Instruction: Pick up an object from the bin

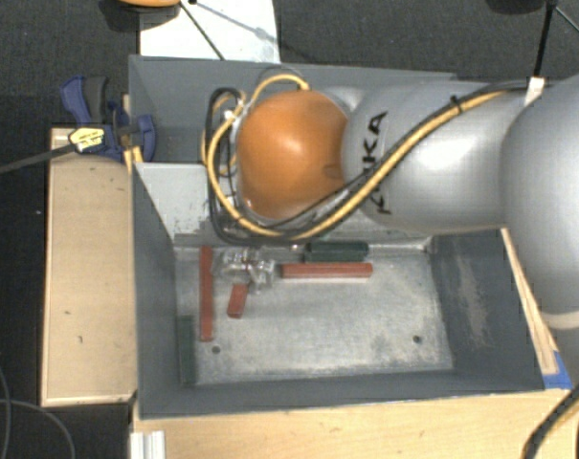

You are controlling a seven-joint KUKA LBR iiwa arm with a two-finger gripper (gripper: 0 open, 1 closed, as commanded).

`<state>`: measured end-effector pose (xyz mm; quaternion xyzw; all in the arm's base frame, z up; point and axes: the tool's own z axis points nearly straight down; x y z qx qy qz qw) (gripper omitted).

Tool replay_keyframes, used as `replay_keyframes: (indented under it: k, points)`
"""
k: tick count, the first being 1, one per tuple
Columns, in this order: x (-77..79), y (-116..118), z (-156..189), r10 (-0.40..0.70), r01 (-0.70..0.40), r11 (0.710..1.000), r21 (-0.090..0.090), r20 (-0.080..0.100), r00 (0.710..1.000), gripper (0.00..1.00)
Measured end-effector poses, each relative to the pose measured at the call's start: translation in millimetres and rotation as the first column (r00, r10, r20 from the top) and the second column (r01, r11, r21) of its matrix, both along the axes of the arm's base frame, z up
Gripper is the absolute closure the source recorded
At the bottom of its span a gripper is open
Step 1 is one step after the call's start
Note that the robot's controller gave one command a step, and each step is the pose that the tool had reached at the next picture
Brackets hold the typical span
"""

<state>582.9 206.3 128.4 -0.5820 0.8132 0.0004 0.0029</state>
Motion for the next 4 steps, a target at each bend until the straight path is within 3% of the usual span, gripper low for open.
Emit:
replay_keyframes:
  k: [2, 4]
  points:
    - [-2.0, -1, 22, -0.004, 0.004, 1.000, -0.004, -0.010, 1.000, 1.00]
    - [-0.1, 0, 56, -0.006, 0.006, 1.000, -0.001, -0.001, 1.000, 1.00]
